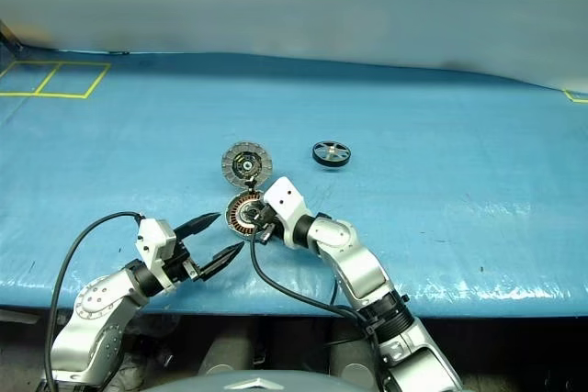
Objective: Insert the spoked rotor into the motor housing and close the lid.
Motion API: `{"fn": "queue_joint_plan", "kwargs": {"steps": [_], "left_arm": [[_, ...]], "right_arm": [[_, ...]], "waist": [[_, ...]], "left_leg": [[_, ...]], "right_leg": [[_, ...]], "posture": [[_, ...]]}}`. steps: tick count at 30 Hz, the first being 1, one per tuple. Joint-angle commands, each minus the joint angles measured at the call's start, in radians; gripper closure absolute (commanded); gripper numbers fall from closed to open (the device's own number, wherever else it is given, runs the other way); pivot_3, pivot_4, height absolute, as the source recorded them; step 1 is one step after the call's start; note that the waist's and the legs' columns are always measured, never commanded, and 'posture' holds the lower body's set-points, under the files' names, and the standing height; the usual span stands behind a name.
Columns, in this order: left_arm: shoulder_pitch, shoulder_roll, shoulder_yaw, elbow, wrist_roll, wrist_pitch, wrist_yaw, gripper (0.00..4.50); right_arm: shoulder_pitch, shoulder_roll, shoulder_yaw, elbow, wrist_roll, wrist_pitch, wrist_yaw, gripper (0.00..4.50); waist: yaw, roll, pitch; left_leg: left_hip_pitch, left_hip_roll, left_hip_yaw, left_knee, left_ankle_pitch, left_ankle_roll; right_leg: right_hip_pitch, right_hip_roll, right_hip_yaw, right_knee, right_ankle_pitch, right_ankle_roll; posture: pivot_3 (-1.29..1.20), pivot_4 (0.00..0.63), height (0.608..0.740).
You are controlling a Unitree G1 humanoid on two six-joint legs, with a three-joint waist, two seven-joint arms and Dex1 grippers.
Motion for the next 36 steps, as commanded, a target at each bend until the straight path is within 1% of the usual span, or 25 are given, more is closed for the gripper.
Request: {"fn": "queue_joint_plan", "kwargs": {"steps": [1, 36], "left_arm": [[0.004, 0.002, 0.01, -0.017, 0.003, -0.024, 0.002, 0.0], [-0.001, -0.002, 0.007, 0.017, 0.039, -0.071, 0.026, 0.0]], "right_arm": [[-0.024, 0.013, -0.004, 0.004, -0.006, -0.03, 0.007, 3.83], [-0.04, 0.036, -0.012, 0.066, -0.021, -0.03, 0.007, 3.83]], "waist": [[0.0, 0.0, 0.0], [-0.001, 0.0, 0.0]], "left_leg": [[0.0, 0.0, 0.0, 0.0, 0.0, 0.0], [0.0, 0.0, 0.001, 0.0, 0.0, 0.0]], "right_leg": [[0.0, 0.0, 0.0, 0.0, 0.0, 0.0], [0.0, 0.0, 0.0, 0.0, 0.001, 0.0]], "posture": [[0.0, 0.15, 0.74], [0.0, 0.15, 0.74]]}}
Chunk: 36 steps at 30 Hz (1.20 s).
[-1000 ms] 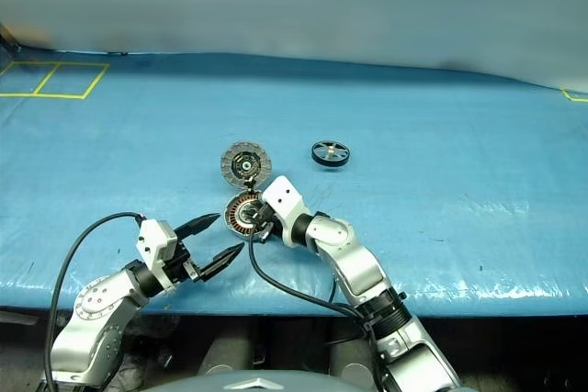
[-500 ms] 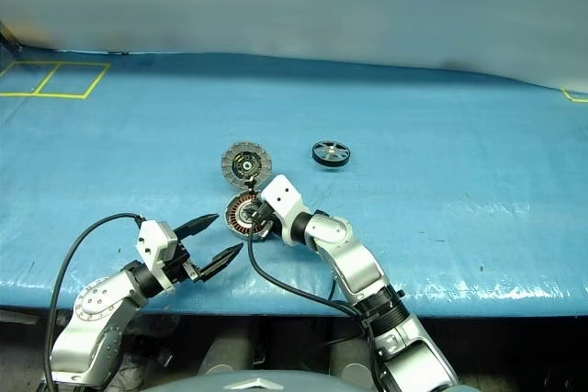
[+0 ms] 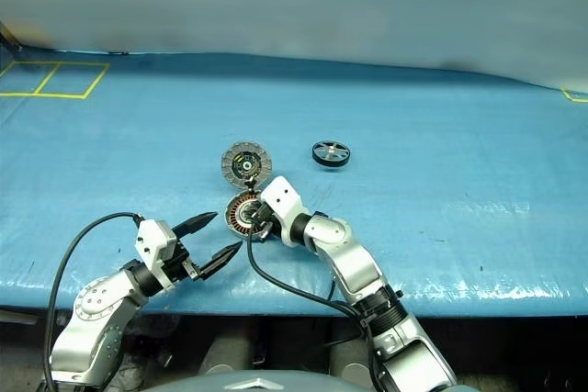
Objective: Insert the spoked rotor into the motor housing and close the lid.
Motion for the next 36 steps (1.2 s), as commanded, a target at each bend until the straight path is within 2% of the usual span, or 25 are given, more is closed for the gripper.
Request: {"fn": "queue_joint_plan", "kwargs": {"steps": [1, 2, 4, 6, 16, 19, 23, 31, 36], "left_arm": [[-0.002, -0.002, 0.008, 0.0, 0.014, -0.03, 0.007, 0.0], [-0.003, -0.003, 0.009, 0.001, 0.016, -0.032, 0.007, 0.0], [-0.003, -0.005, 0.01, 0.002, 0.019, -0.034, 0.008, 0.0], [-0.003, -0.007, 0.009, 0.005, 0.021, -0.038, 0.008, 0.0], [-0.008, -0.012, 0.003, 0.017, 0.03, -0.051, 0.014, 0.0], [-0.008, -0.013, 0.002, 0.018, 0.032, -0.052, 0.014, 0.0], [-0.008, -0.013, 0.002, 0.019, 0.034, -0.053, 0.015, 0.0], [-0.005, -0.013, 0.005, 0.017, 0.039, -0.057, 0.023, 0.0], [-0.003, -0.014, 0.004, 0.017, 0.041, -0.061, 0.029, 0.0]], "right_arm": [[-0.015, 0.014, -0.009, -0.008, 0.004, -0.014, 0.006, 3.83], [-0.015, 0.014, -0.009, -0.006, 0.004, -0.014, 0.006, 3.83], [-0.017, 0.013, -0.007, -0.005, 0.001, -0.018, 0.008, 3.1], [-0.019, 0.014, -0.009, -0.006, -0.003, -0.029, 0.001, 2.59], [-0.022, 0.025, -0.026, -0.04, 0.016, -0.023, 0.002, 2.59], [-0.02, 0.033, -0.035, -0.047, 0.034, -0.018, 0.009, 3.17], [-0.018, 0.034, -0.034, -0.038, 0.027, -0.019, 0.014, 4.45], [-0.009, 0.035, -0.019, -0.018, 0.017, -0.002, 0.031, 4.48], [0.002, 0.008, 0.034, 0.003, -0.037, 0.008, 0.029, 4.48]], "waist": [[0.0, 0.0, 0.0], [0.0, 0.0, 0.0], [0.0, 0.0, 0.0], [0.0, 0.0, 0.0], [0.0, 0.0, 0.0], [0.0, 0.0, 0.0], [0.0, 0.0, 0.0], [0.0, 0.0, 0.0], [-0.001, 0.0, 0.0]], "left_leg": [[0.0, 0.0, 0.0, 0.0, 0.0, 0.0], [0.0, 0.0, 0.0, 0.0, 0.0, 0.0], [0.0, 0.0, 0.0, 0.0, 0.0, 0.0], [0.0, 0.0, 0.001, 0.0, 0.0, 0.0], [0.0, 0.0, 0.001, 0.0, 0.0, 0.0], [0.0, 0.0, 0.002, 0.0, 0.0, 0.0], [0.0, 0.0, 0.002, 0.0, 0.0, 0.0], [0.0, 0.0, 0.002, 0.0, 0.0, 0.0], [0.0, 0.0, 0.002, 0.0, 0.0, 0.0]], "right_leg": [[0.0, 0.0, 0.0, 0.0, 0.0, 0.0], [0.0, 0.0, 0.0, 0.0, 0.0, 0.0], [0.0, 0.0, 0.0, 0.0, 0.0, 0.0], [0.0, 0.0, 0.0, 0.0, 0.0, 0.0], [0.0, 0.0, 0.0, 0.0, 0.0, 0.0], [0.0, 0.0, 0.0, 0.0, 0.001, 0.0], [0.0, 0.0, 0.0, 0.0, 0.0, 0.0], [0.0, 0.0, 0.0, 0.0, 0.001, 0.0], [0.0, 0.0, 0.0, 0.0, 0.001, 0.0]], "posture": [[0.0, 0.15, 0.74], [0.0, 0.15, 0.74], [0.0, 0.15, 0.74], [0.0, 0.15, 0.74], [0.0, 0.15, 0.74], [0.0, 0.15, 0.74], [0.0, 0.15, 0.74], [0.0, 0.15, 0.74], [0.0, 0.15, 0.74]]}}
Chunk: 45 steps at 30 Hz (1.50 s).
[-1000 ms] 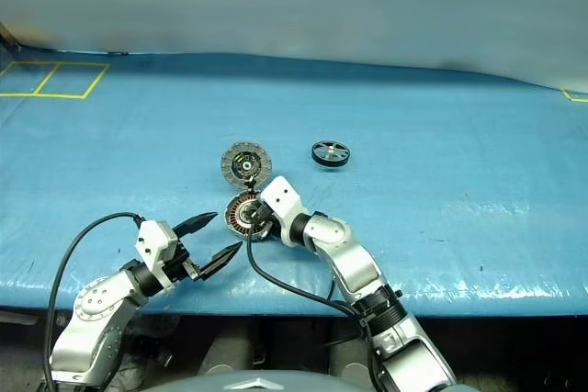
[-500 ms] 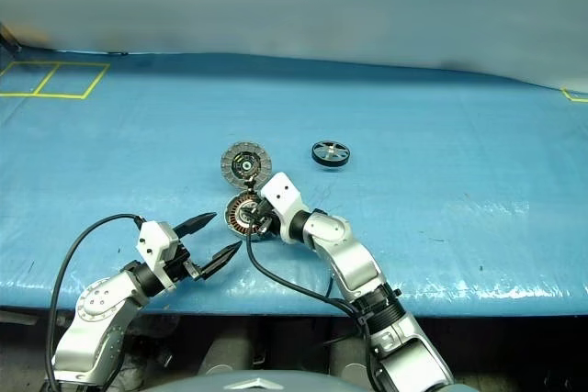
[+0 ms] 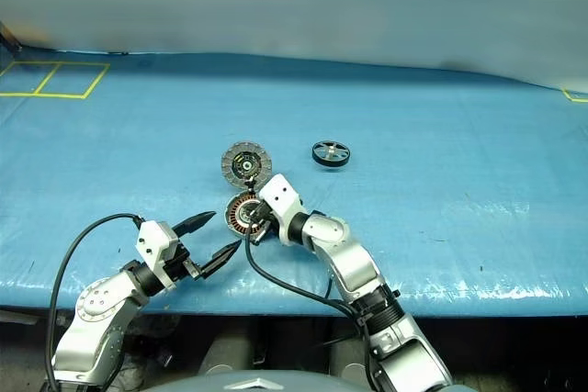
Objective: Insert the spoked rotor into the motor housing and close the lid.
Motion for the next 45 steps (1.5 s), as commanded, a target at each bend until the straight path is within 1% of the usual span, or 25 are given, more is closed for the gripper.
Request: {"fn": "queue_joint_plan", "kwargs": {"steps": [1, 6, 14, 22, 31, 39, 45], "left_arm": [[0.001, -0.002, 0.005, -0.011, 0.007, -0.02, 0.007, 0.0], [0.004, -0.004, 0.001, -0.012, 0.008, -0.019, 0.011, 0.0], [0.004, -0.003, -0.003, -0.011, 0.009, -0.018, 0.012, 0.0], [-0.002, -0.004, -0.005, -0.005, 0.009, -0.02, 0.014, 0.0], [0.004, -0.005, -0.004, -0.009, 0.01, -0.021, 0.019, 0.0], [0.014, -0.005, -0.001, -0.016, 0.009, -0.023, 0.024, 0.0], [0.015, -0.004, -0.002, -0.016, 0.008, -0.022, 0.023, 0.0]], "right_arm": [[0.002, -0.018, 0.04, -0.005, -0.047, -0.006, -0.004, 4.48], [-0.008, -0.022, 0.039, -0.025, -0.063, -0.005, -0.018, 4.48], [-0.025, -0.014, 0.006, -0.108, -0.013, 0.013, 0.003, 4.48], [-0.05, -0.003, 0.017, -0.052, -0.024, 0.003, 0.004, 4.48], [-0.099, -0.005, 0.042, 0.067, -0.059, -0.015, 0.02, 4.48], [-0.074, -0.041, 0.09, 0.08, -0.119, 0.008, 0.013, 4.48], [-0.033, -0.043, 0.081, 0.027, -0.106, -0.002, 0.016, 4.48]], "waist": [[0.0, 0.0, 0.0], [0.0, 0.0, -0.001], [0.0, 0.0, 0.0], [0.0, 0.0, 0.0], [-0.001, 0.0, 0.0], [-0.004, 0.0, -0.002], [-0.002, 0.0, -0.004]], "left_leg": [[0.0, 0.0, 0.0, 0.0, 0.0, 0.0], [0.001, 0.0, 0.0, 0.0, 0.0, 0.0], [0.001, 0.001, -0.001, 0.0, 0.0, 0.0], [0.001, 0.001, -0.001, 0.0, 0.0, 0.0], [0.001, 0.001, 0.0, 0.0, 0.0, 0.0], [0.001, 0.001, 0.0, 0.0, 0.0, 0.0], [0.002, 0.001, 0.0, 0.0, 0.0, 0.0]], "right_leg": [[0.0, 0.0, 0.0, 0.0, 0.0, 0.0], [0.001, 0.0, 0.0, 0.0, 0.0, 0.001], [0.0, 0.0, 0.0, 0.0, 0.001, 0.0], [0.0, 0.0, 0.0, 0.0, 0.001, 0.0], [0.0, 0.0, 0.0, 0.0, 0.001, -0.001], [0.0, 0.0, 0.0, 0.0, 0.001, -0.001], [0.001, 0.0, 0.0, 0.0, 0.0, 0.001]], "posture": [[0.0, 0.15, 0.74], [0.0, 0.15, 0.74], [0.0, 0.15, 0.74], [0.0, 0.15, 0.74], [0.0, 0.15, 0.74], [0.0, 0.15, 0.74], [0.0, 0.15, 0.74]]}}
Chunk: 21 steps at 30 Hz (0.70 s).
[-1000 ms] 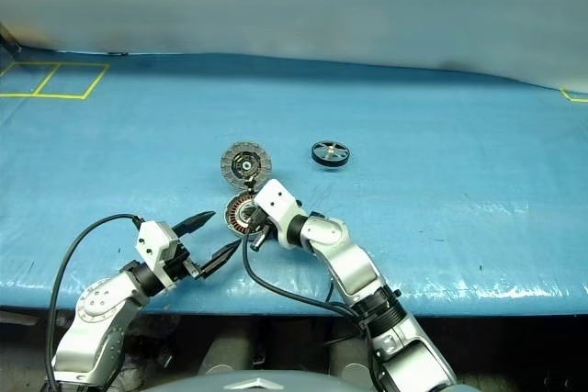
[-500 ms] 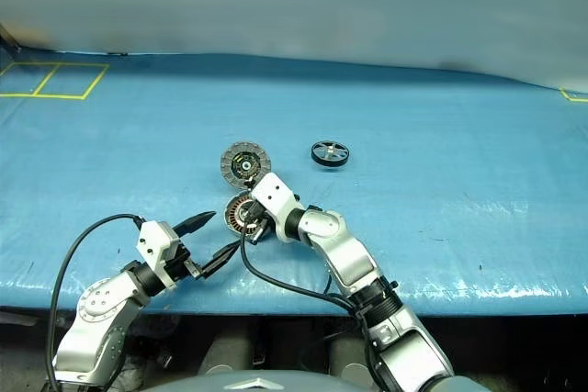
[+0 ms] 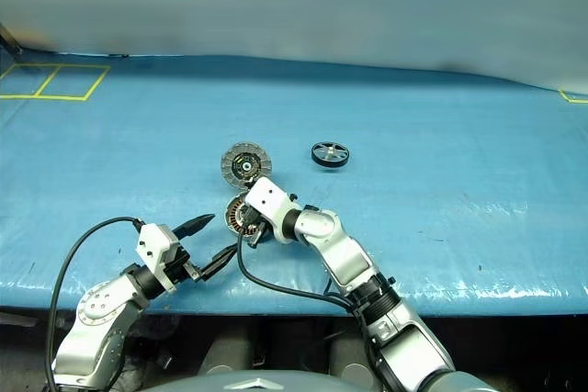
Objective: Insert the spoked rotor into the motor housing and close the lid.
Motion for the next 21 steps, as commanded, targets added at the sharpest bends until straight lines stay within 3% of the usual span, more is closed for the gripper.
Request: {"fn": "queue_joint_plan", "kwargs": {"steps": [1, 9, 20, 21], "left_arm": [[-0.002, 0.0, 0.003, -0.018, 0.006, -0.019, 0.001, 0.0], [-0.013, 0.001, 0.0, -0.015, 0.009, -0.016, 0.001, 0.0], [-0.034, 0.007, 0.009, -0.004, 0.005, -0.011, -0.002, 0.0], [-0.037, 0.007, 0.008, -0.003, 0.005, -0.011, -0.002, 0.0]], "right_arm": [[0.04, 0.005, -0.011, -0.022, 0.022, 0.008, 0.008, 4.48], [0.055, 0.062, -0.183, -0.221, 0.174, 0.058, -0.032, 4.48], [-0.004, -0.142, -0.266, -0.258, 0.076, 0.075, -0.093, 4.48], [-0.029, -0.163, -0.267, -0.236, 0.061, 0.071, -0.095, 4.31]], "waist": [[0.0, 0.0, 0.0], [0.002, 0.0, 0.0], [0.002, 0.001, 0.001], [0.0, 0.001, 0.001]], "left_leg": [[0.0, 0.0, 0.0, 0.0, 0.0, 0.0], [-0.002, 0.006, 0.0, 0.0, 0.0, 0.0], [-0.002, 0.006, 0.003, 0.0, 0.0, 0.0], [-0.002, 0.006, 0.004, 0.0, 0.0, 0.0]], "right_leg": [[0.0, 0.0, 0.0, 0.0, 0.0, 0.001], [-0.002, 0.0, 0.0, 0.0, 0.0, 0.0], [-0.002, 0.0, 0.0, 0.0, 0.0, -0.001], [-0.002, 0.001, 0.0, 0.0, 0.0, -0.001]], "posture": [[0.0, 0.15, 0.74], [0.0, 0.15, 0.74], [0.0, 0.15, 0.74], [0.0, 0.15, 0.74]]}}
